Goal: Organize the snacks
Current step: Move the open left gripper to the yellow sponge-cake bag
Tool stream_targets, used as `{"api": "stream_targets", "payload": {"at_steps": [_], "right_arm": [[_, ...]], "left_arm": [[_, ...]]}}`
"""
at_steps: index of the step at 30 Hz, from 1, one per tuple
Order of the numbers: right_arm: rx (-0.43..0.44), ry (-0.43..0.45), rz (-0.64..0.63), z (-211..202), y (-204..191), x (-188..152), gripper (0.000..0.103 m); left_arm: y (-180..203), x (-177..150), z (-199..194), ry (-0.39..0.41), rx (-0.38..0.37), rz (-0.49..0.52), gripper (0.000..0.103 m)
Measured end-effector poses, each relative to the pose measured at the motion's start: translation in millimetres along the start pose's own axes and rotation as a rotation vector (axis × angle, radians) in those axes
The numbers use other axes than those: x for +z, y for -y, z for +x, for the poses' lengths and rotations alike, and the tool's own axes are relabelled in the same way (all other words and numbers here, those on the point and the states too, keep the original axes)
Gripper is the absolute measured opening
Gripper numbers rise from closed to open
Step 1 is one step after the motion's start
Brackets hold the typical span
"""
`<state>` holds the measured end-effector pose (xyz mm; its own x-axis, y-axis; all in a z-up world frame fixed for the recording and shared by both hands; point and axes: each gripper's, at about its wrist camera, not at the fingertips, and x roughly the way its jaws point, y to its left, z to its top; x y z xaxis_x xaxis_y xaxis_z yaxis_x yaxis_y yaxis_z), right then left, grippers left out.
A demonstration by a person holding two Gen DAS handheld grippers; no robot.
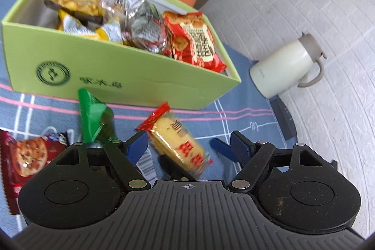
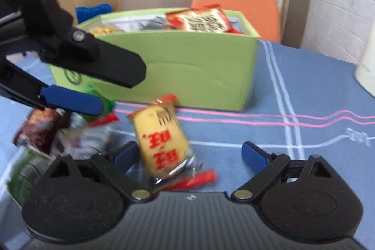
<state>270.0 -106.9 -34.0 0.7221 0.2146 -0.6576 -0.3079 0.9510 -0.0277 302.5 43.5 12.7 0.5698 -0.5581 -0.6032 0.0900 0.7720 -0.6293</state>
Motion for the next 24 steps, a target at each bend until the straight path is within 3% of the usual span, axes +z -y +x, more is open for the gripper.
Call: {"api": "stream_targets", "payload": {"at_steps": [5,12,16,19,21,24], "right_arm": [[0.045,0.035,-0.061,-14.5,-8.5,0.1,0.094],[0.161,0.010,-0.067,-17.7,-11.5,-3.7,0.095],[0.201,-0.002,-0.040,-27.3,-7.9,-15.9,0.099],[0.181,0.004,-0.057,-41.4,-13.2,-28.9,0.091],[0.166,0.003,-0.075,-54.0,-19.6,-36.5,0.078],[0.151,0.012,-0.057,-72.5,-20.0,-52.2,0.080]], "left_arm": [[4.9,-0.2,21.0,-0.043,0.049,-0.018,0.068],[10.4,7.0,49.9,-0.102,0.076,-0.011,0.069],[18.9,1.9,57.6,-0.146,0.034,0.048,0.065],[30.0,-11.3,58.8,-0.171,0.004,0.089,0.060],[40.7,-23.4,58.5,-0.166,0.022,0.132,0.059],[54.0,-42.7,53.3,-0.156,0.029,0.171,0.058]]}}
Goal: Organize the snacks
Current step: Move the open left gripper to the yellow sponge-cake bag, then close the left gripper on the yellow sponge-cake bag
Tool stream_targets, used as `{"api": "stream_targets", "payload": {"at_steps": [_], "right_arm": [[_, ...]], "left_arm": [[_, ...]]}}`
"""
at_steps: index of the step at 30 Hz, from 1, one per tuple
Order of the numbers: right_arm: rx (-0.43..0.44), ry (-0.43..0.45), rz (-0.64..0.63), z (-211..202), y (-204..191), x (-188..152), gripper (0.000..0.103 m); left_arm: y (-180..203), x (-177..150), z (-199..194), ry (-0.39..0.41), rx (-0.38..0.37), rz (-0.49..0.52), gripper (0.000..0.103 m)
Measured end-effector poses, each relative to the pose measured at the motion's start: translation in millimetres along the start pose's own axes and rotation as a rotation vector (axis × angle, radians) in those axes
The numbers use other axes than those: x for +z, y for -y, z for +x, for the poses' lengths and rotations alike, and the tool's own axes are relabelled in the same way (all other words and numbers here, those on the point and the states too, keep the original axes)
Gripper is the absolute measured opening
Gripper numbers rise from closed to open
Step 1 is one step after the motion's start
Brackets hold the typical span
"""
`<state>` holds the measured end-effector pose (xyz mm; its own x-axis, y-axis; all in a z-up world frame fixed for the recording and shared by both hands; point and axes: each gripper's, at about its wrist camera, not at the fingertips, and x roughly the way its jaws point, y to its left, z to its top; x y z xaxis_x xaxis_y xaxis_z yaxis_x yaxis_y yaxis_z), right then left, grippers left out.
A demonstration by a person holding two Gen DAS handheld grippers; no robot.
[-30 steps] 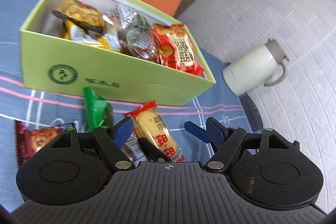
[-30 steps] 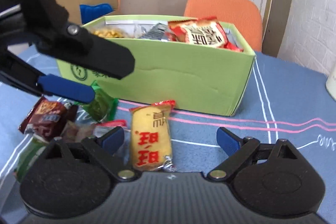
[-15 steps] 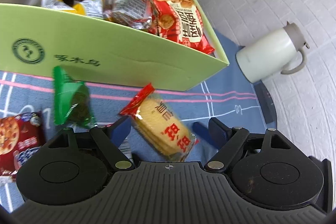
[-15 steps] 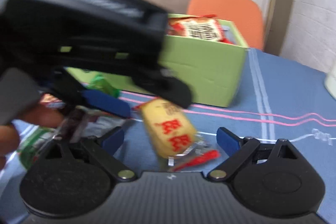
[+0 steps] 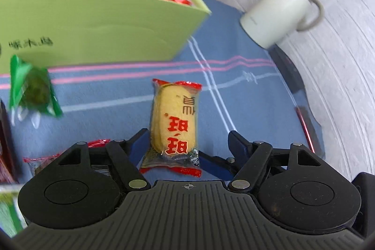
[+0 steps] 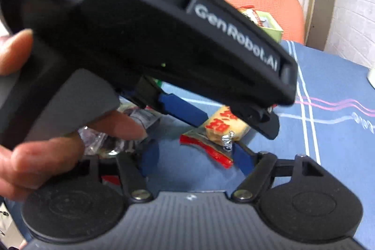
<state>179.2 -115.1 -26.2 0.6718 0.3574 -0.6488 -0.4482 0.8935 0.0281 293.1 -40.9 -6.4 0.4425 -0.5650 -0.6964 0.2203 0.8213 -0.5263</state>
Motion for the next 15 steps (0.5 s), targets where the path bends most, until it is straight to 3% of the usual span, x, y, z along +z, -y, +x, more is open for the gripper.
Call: {"api": "stream_targets", "payload": {"at_steps": [1,3,8,10,15], "right_arm": [[-0.009,0.003,0.005,-5.7,-1.1,-5.5,0.081],[-0.043,0.009,0.017,-14.1,-1.6,-16.4,0.094],[-0.070,0.028,0.034,-22.8,-3.0,-25.3,0.095],[-0.071,0.022,0.036,-23.1,-3.2,-25.7,0.102],[-0.083,0.039,0.041,-28.8,-13.6,-29.9,0.102]], "left_arm": [[4.7,-6.5,-0.6,-0.001,-0.010,0.004,0.058],[12.7,-17.2,-1.7,-0.005,-0.015,0.016,0.056],[26.7,-25.0,0.7,0.004,0.027,0.036,0.057],[27.8,-24.7,2.3,0.001,0.027,0.022,0.059],[28.0,-30.9,0.0,-0.010,0.036,0.041,0.062]]}}
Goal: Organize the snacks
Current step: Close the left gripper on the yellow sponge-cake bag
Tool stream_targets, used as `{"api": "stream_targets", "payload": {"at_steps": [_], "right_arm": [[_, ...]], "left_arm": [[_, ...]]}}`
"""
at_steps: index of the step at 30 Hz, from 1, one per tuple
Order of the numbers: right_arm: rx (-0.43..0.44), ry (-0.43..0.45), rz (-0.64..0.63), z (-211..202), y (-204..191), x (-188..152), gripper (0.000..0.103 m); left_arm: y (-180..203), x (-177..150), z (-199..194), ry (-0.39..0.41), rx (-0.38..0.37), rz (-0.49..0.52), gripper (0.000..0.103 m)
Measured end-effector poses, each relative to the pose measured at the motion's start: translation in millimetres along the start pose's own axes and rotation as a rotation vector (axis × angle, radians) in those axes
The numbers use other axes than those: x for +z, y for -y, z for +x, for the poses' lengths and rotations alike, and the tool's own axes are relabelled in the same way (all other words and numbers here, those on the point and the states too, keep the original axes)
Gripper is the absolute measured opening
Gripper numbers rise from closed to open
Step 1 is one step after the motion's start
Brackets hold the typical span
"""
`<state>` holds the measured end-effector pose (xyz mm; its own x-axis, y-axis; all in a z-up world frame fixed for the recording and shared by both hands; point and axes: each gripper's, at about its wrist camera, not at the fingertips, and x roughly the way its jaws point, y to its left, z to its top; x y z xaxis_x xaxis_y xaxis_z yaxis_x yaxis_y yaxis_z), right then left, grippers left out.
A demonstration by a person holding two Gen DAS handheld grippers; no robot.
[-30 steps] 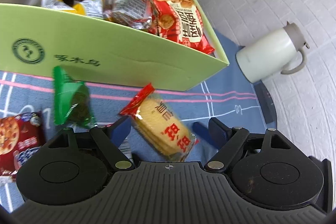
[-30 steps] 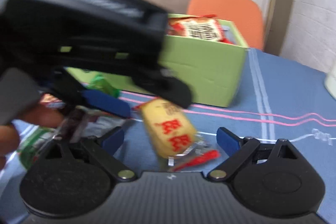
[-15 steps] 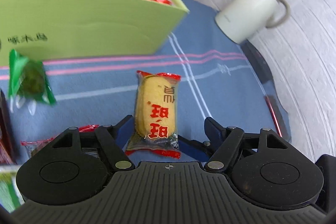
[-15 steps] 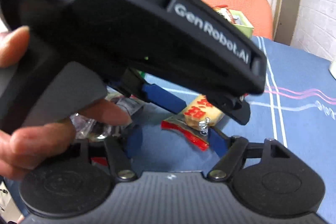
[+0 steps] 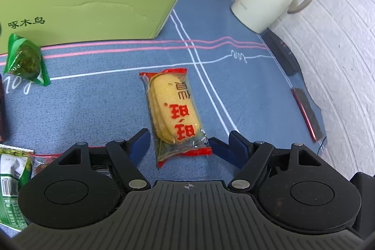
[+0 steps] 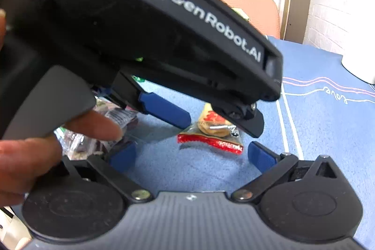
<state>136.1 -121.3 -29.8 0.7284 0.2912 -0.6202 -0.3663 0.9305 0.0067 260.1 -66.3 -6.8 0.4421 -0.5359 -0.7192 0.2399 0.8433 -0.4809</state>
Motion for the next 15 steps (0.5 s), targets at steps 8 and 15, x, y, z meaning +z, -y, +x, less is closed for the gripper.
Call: {"api": "stream_targets", "payload": {"at_steps": [8,15], "right_arm": [[-0.002,0.027,0.083,-14.0,37.8,5.4,0.102],[-0.004,0.000,0.054,-5.1,43.7,20.0,0.102]], "left_arm": [[-4.8,5.6,-12.6,0.019,-0.036,0.011,0.062],[-16.6,25.3,-10.2,0.026,-0.034,-0.031,0.064]]}}
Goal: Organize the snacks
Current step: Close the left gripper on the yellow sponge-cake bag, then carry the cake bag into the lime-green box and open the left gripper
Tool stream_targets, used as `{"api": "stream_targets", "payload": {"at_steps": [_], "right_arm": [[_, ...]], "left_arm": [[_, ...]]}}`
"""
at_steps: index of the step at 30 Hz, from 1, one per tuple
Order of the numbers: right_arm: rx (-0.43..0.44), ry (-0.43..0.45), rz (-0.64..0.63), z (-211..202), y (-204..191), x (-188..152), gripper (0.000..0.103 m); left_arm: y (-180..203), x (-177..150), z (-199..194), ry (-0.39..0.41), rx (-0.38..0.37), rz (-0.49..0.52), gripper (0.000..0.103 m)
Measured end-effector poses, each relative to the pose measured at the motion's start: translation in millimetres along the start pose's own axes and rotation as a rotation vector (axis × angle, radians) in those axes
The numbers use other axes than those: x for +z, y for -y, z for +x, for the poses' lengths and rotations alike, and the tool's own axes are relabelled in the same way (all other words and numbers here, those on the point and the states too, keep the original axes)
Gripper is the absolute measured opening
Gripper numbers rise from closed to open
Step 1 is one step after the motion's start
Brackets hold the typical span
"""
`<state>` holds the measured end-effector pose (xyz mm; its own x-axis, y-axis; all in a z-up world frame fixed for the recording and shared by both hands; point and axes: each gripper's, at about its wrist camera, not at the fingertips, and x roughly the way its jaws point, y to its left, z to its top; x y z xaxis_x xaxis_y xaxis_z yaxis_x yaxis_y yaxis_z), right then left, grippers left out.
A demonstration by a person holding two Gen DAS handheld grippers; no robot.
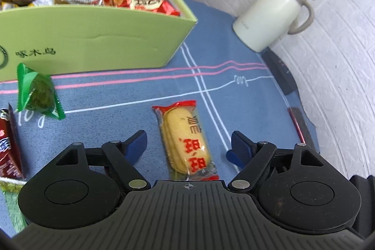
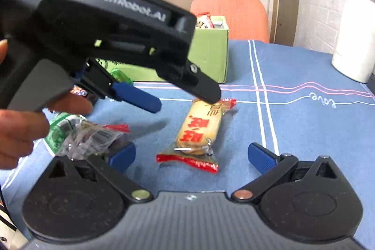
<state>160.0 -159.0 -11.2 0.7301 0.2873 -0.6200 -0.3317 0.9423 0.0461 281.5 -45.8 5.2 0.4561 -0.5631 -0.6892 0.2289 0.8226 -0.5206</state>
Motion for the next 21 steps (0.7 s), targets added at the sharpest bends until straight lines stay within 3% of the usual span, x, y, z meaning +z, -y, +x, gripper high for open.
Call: {"api": "stream_targets", "payload": {"at_steps": [5,10,11,12,16,21], "right_arm": [[-0.020,-0.012,-0.025,17.8,2.8,8.8,0.102],[-0.029,-0.038,-0.021,31.6,1.4,7.2,0.101],[-0.021,-0.047,-0.032,32.2,-0.9,6.9,0.097],[-0.022,-0.034,-0.048,30.9,-4.9,6.1,0.083],[-0.030,-0.027,-0.012,20.2,-2.2,9.7,0.052],[-0.051,0.024,-0.076,-4.3,-20.9,15.3,0.052]], "left_arm": [[3.9,-1.2,13.5,-0.028,-0.026,0.000,0.063],[9.5,-11.6,21.9,-0.020,0.007,0.031,0.058],[10.6,-12.9,22.8,-0.019,0.009,0.042,0.050],[11.8,-14.9,24.7,-0.026,0.007,0.057,0.031],[14.3,-22.6,20.0,-0.009,0.026,0.071,0.025],[13.0,-29.0,-6.3,0.042,-0.010,0.026,0.025]]}}
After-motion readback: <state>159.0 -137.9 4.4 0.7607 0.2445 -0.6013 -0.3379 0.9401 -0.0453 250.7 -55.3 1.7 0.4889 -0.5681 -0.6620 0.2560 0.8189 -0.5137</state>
